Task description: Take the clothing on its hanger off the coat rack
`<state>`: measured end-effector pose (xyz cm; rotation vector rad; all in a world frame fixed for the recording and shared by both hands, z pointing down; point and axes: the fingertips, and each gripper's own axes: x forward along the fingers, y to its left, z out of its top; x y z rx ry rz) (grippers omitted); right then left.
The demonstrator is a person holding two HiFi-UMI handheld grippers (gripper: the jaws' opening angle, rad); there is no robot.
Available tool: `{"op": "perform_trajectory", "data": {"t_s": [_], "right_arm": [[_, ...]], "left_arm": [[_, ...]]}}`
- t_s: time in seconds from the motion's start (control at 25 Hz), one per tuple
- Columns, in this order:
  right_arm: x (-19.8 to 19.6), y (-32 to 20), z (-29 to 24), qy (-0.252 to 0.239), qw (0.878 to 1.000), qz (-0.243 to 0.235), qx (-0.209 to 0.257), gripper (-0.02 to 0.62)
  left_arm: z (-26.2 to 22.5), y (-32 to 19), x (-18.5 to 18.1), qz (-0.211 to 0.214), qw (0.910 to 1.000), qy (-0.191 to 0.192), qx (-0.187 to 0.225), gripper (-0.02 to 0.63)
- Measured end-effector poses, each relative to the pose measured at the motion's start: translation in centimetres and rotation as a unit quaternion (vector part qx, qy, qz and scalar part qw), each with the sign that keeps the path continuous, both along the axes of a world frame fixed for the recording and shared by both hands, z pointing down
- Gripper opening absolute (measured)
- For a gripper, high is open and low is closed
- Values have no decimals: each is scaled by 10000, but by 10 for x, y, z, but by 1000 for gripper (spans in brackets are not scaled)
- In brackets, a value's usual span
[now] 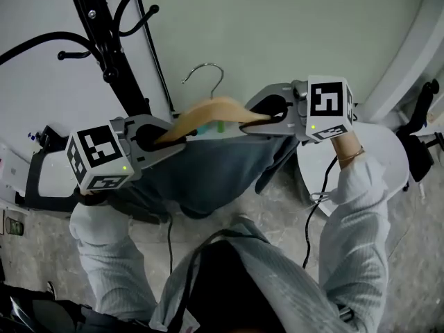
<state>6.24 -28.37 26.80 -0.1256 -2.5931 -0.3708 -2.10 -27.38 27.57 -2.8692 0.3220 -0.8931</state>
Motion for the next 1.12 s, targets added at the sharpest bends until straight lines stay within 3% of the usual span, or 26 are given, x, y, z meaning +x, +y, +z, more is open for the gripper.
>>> {"op": "perform_trajectory", "data": {"t_s": [0.24, 0.4, 0.6, 1.12], "right_arm": [[26, -2, 35, -366, 9985, 361, -197, 51], [33, -6, 62, -382, 9973, 520, -339, 51], [32, -4, 87, -376, 9964, 604, -467, 51], [28, -5, 95, -342, 9965, 459, -610, 51]], "left_arm": [[40, -9, 26, 338, 9990, 52, -293, 21], [67, -16, 31, 367, 9985, -148, -385, 21], [92, -14, 30, 410, 9974, -79, -585, 21], [99, -12, 26, 286, 9970, -29, -723, 21]]}}
